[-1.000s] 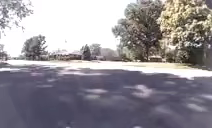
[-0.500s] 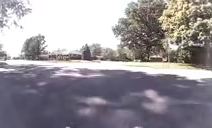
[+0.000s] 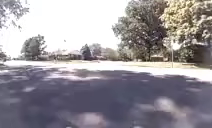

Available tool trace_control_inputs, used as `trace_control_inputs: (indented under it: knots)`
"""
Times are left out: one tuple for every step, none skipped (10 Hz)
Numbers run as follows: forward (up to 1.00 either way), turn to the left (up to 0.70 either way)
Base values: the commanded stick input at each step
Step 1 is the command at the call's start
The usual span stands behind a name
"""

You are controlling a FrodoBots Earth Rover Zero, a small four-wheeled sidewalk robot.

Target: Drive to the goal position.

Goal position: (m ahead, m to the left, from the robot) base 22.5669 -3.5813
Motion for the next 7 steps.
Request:
trace_control_inputs:
  knots:
    - [1.00, 0.00]
    - [1.00, 0.00]
    - [1.00, 0.00]
    - [1.00, 0.00]
    - [1.00, 0.00]
    - [1.00, 0.00]
    - [1.00, 0.00]
